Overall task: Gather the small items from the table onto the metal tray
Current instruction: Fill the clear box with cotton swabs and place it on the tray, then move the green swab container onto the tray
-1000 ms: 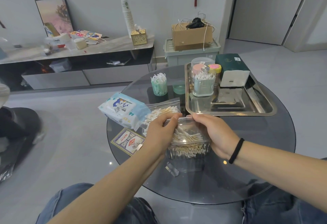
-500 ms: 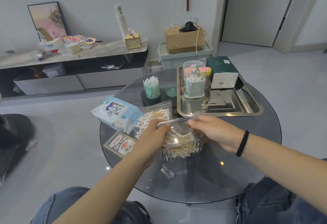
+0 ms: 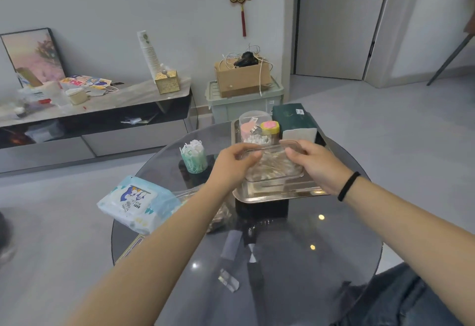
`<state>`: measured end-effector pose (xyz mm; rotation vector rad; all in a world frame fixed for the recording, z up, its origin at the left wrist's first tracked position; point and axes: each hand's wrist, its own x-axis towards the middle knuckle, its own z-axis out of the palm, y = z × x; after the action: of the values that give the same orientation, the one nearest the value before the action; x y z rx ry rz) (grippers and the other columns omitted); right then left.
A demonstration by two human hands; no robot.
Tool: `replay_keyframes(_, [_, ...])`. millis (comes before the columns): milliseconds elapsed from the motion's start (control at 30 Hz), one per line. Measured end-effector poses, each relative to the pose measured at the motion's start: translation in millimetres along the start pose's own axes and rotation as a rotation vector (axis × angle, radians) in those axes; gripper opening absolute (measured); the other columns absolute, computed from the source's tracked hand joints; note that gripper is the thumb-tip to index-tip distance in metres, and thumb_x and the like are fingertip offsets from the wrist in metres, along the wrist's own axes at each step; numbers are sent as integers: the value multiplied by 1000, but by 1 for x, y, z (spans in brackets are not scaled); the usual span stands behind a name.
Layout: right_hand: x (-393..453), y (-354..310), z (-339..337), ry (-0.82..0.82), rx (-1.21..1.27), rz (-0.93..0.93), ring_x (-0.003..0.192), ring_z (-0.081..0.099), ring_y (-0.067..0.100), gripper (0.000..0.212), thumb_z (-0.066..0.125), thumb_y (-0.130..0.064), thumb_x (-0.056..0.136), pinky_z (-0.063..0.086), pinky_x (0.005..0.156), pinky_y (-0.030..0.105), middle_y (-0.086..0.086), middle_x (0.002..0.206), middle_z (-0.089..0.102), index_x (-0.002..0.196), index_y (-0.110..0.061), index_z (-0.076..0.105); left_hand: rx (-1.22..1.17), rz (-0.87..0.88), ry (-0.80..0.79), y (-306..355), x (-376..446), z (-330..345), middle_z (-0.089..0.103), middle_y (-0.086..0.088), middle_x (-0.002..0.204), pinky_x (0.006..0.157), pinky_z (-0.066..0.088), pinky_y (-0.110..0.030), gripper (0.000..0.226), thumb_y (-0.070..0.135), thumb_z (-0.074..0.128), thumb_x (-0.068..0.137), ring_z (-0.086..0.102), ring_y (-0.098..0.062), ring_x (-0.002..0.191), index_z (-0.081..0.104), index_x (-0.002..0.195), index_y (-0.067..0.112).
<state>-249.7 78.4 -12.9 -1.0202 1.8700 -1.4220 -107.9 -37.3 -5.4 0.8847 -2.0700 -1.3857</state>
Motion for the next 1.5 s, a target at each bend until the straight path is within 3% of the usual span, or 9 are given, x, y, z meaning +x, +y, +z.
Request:
replay_keyframes(167, [9,19,-7,-151,-217,-1,126,46,11,38,59,-12,88,35,110,38,-5,133,55,122,-29,58,218,102,-32,-29,6,8,68,9,111,91,38,-18,20,24,74,77,58,-5,109,71,96,30])
replay_keyframes(433, [16,25,6,-233,-340,-107,138,25,5,42,59,-25,88,20,115,29,-8,150,34,129,-28,52,522,271,-136,-37,12,-5,49,5,111,82,33,-16,26,40,68,79,49,-9,98,54,94,24])
replay_keyframes(533, [18,27,8,-279,-521,-145,142,14,7,46,55,-33,90,14,118,35,-5,153,26,134,-24,46,573,287,-183,-42,14,-8,48,4,116,91,35,-22,22,41,58,87,47,-12,108,54,95,21])
replay_keyframes(667, [17,23,11,-217,-649,-187,142,21,12,46,54,-41,88,18,115,34,-4,151,32,132,-27,50,560,252,-235,-40,17,-14,50,2,122,100,35,-28,16,39,57,88,47,-13,115,56,97,25])
replay_keyframes(833, [26,8,21,-75,-594,-237,140,26,11,40,52,-42,89,20,111,33,-6,143,46,127,-30,55,510,246,-99,-32,18,-15,53,2,116,89,34,-23,19,40,52,90,49,-9,104,59,102,26])
replay_keyframes(967, [38,-3,44,-45,-581,-265,139,29,14,38,53,-39,89,23,111,34,3,143,47,124,-29,57,504,166,135,-27,26,-29,54,-5,112,88,41,-30,19,28,54,88,55,-20,103,61,103,17])
replay_keyframes(1133, [51,-8,80,-13,-689,-424,135,32,16,37,50,-36,90,20,110,36,-3,137,53,126,-28,56,775,7,433,-46,45,-59,42,-14,127,94,31,-40,47,33,62,81,39,-33,117,48,120,12])
replay_keyframes(1267, [54,0,90,1,-753,-457,133,34,14,36,51,-35,90,18,110,38,-7,136,53,125,-29,56,786,-232,307,-60,69,-74,15,-21,151,109,23,-50,82,47,63,81,23,-41,136,22,144,13])
replay_keyframes(1500, [53,-1,88,-20,-645,-421,129,37,15,43,57,-33,87,26,110,35,-5,135,53,130,-25,52,515,-190,244,-61,78,-85,46,-18,134,96,46,-50,76,28,64,80,48,-36,119,25,143,14])
